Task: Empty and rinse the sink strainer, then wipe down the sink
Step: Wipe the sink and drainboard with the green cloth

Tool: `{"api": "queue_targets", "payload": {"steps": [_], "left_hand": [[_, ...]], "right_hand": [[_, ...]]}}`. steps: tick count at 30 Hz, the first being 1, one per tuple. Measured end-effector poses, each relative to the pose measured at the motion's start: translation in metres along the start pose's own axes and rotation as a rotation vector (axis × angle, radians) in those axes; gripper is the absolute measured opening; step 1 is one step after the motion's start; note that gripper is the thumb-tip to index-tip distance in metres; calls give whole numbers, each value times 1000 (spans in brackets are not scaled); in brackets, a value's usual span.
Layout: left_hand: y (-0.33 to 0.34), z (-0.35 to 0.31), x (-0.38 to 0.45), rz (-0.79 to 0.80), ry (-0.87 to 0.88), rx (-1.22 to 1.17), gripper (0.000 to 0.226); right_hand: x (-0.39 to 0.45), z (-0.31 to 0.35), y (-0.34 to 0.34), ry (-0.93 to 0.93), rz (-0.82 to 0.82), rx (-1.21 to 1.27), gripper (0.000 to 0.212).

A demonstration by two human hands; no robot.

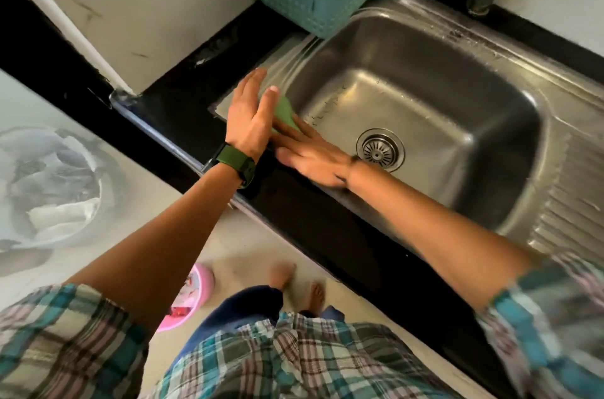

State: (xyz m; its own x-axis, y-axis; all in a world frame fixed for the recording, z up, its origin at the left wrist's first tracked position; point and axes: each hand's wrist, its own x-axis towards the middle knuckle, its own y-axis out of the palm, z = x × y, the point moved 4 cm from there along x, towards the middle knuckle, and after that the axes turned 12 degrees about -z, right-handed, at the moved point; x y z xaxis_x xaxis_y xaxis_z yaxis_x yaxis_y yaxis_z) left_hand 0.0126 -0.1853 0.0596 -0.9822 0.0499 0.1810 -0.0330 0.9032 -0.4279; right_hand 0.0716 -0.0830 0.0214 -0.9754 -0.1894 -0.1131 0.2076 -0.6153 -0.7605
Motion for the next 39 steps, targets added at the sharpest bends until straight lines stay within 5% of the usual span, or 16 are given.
{"api": "queue_targets", "payload": {"steps": [5, 11, 17, 23, 26, 32, 39], "left_hand": [[7, 0, -1, 79, 116, 215, 62], [33, -20, -24, 297, 443, 358, 77], [105, -64, -107, 475, 389, 168, 61], [135, -63, -131, 514, 354, 235, 58], [127, -68, -126, 399, 202, 28, 49], [134, -73, -132, 490, 294, 171, 53], [122, -76, -132, 362, 256, 100, 54]], "right_hand": [[28, 1, 13, 44, -20, -152, 56], [-53, -5, -5, 38, -75, -180, 51], [-206, -51, -30, 106, -30, -444, 51], [-332, -93, -59, 156, 80, -390, 58], [-325, -96, -60, 50, 48, -398, 61], [-251, -82, -45, -18, -1, -440, 50], [-193, -65, -39, -77, -27, -323, 51]]}}
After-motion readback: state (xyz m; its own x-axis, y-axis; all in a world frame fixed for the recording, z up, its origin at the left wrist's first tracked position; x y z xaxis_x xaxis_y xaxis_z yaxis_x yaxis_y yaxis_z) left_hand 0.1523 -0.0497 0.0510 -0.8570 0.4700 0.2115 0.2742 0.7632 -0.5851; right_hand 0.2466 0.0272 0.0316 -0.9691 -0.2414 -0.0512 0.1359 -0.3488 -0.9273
